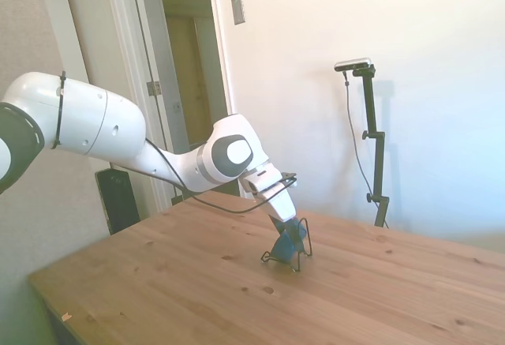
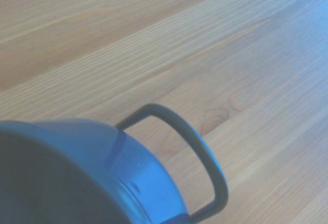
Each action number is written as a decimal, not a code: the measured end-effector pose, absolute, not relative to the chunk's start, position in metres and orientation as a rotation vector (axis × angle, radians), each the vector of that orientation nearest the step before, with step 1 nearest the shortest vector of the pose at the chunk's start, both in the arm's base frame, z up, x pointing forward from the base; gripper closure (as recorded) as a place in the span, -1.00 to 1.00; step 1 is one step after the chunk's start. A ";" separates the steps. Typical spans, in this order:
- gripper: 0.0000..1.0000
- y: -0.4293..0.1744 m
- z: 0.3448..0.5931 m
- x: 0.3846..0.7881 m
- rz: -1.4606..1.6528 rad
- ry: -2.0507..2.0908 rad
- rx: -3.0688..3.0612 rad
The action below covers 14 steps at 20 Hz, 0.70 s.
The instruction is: Unload the bowl
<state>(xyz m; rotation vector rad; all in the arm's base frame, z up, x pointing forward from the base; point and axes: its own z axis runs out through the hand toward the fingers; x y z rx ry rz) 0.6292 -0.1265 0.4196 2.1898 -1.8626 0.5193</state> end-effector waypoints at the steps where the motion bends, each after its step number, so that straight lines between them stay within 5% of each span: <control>1: 1.00 -0.126 0.419 0.629 0.519 -1.862 2.190; 14: 1.00 -0.115 0.416 0.631 0.514 -1.843 2.210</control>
